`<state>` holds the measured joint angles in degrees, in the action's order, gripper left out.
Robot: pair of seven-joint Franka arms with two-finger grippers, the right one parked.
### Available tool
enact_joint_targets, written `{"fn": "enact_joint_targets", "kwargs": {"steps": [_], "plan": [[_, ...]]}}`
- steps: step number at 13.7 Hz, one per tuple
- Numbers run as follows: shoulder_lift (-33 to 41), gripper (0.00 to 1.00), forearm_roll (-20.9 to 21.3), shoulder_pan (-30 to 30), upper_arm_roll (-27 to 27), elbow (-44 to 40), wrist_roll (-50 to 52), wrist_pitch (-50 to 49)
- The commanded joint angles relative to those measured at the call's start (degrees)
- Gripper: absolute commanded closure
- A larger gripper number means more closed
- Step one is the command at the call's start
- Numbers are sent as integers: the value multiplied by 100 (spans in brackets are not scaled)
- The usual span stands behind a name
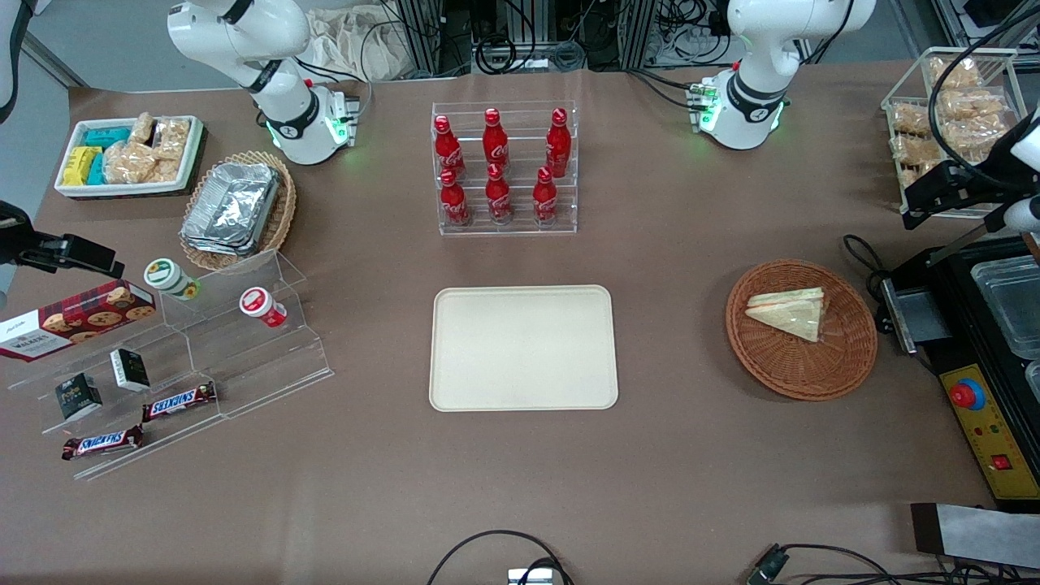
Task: Place sandwich from basket to tray
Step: 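Move the left gripper over the sandwich in the wicker basket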
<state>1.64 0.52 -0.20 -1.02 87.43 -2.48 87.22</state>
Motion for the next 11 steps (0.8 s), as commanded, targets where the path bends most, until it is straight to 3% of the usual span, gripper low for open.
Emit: {"fn": "enact_joint_targets", "kwargs": {"steps": [1, 8, 11], "plan": [[-85, 0, -60, -85, 49, -209, 54, -170], [-208, 0, -87, -24, 58, 159, 1056, -100], [-103, 0, -473, 265, 76, 764, 1196, 329]]}}
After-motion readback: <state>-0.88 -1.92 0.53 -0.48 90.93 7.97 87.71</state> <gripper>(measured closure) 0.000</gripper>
